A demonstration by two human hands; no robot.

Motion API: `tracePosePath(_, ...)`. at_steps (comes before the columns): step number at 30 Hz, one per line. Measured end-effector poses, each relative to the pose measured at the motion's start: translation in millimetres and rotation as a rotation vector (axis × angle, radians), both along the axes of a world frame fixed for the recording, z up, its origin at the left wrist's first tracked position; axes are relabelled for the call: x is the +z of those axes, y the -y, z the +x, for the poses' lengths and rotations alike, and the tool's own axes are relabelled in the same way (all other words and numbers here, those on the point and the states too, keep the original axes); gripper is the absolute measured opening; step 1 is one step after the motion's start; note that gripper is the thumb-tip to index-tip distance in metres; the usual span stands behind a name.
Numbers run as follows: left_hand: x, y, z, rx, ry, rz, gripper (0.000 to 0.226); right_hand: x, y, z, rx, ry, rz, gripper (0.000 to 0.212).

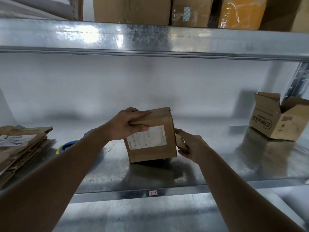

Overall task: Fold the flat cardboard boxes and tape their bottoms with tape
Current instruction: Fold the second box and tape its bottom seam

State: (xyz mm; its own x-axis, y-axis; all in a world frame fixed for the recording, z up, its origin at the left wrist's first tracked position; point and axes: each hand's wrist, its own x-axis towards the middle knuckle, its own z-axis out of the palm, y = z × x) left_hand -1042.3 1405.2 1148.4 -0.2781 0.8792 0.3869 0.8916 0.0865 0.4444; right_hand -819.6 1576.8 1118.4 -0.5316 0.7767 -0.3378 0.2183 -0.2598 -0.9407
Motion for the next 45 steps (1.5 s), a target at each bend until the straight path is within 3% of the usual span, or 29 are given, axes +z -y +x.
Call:
tracePosePath(3,0,-6,4,0.007,-0.061,-0.074,0.066,-3,-1,5,-0.091,0.005,0.006,0.046)
tracePosePath(8,-1,-24,21,0.047,-0.128,-0.156,0.076,-10,2,13,-0.032,0.052,0.024,0.028)
tracePosePath(14,1,-28,24,0.100,-0.132,-0.180,0.076,-17,10,10,-0.020,-0.018,0.077,0.058)
tracePosePath(26,8,-31,47,0.042,-0.157,-0.260,0.064,-9,8,24,-0.056,0.084,0.084,0.035)
tracePosePath(29,14,-26,47,-0.014,-0.150,-0.297,0.062,-14,0,25,-0.107,0.166,0.180,0.052)
tracePosePath(35,10,-12,47,-0.082,-0.154,-0.223,0.064,-38,-30,16,-0.032,0.174,0.073,0.105)
tracePosePath(37,8,-7,45,-0.088,-0.132,-0.208,0.064,-34,-29,14,0.008,0.179,0.076,0.098)
tracePosePath(40,6,3,40,-0.095,-0.101,-0.182,0.065,-23,-20,11,0.044,0.163,0.136,0.063)
tracePosePath(45,2,14,38,-0.109,-0.102,-0.162,0.068,-20,-25,-6,0.128,0.262,0.189,0.051)
